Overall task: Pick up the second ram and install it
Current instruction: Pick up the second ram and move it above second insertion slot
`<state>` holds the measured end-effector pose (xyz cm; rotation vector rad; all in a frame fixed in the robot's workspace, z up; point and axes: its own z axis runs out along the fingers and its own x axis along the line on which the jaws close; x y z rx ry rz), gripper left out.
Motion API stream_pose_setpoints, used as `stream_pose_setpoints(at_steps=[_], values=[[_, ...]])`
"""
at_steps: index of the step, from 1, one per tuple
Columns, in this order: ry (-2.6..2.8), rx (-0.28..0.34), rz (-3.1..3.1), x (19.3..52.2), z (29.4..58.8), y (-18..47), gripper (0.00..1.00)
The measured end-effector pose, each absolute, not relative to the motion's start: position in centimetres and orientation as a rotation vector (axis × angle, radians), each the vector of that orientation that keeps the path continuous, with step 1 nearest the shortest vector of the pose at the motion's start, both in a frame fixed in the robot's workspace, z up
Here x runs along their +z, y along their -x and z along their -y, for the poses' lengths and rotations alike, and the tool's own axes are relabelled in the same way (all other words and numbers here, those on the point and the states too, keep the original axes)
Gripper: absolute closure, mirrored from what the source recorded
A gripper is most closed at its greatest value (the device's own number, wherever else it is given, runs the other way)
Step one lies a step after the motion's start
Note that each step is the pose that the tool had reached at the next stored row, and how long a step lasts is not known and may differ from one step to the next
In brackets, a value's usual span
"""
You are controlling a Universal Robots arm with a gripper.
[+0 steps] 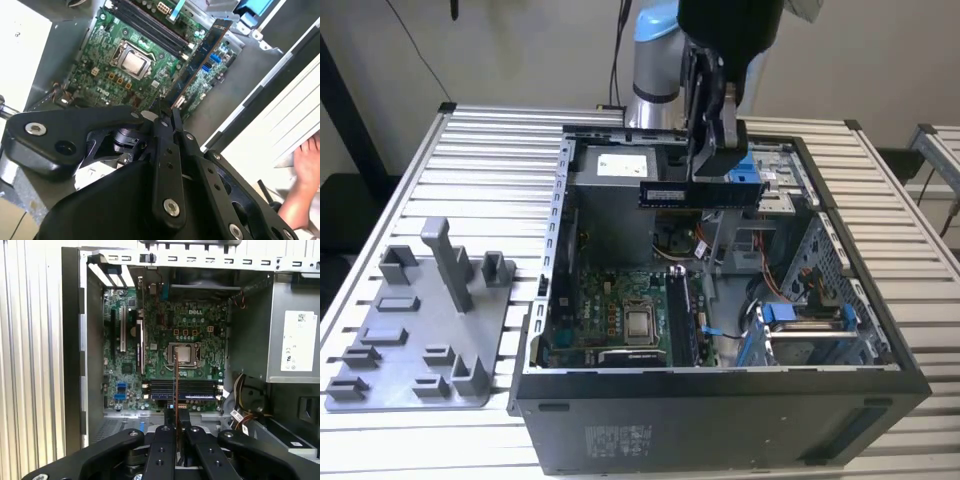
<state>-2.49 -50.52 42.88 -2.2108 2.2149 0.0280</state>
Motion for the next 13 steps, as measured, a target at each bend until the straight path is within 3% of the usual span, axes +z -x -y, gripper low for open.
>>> stream_pose_setpoints(at_steps=[13], values=[[2.211, 0.028, -2.215, 42.9, 50.5, 0.1, 0.86]])
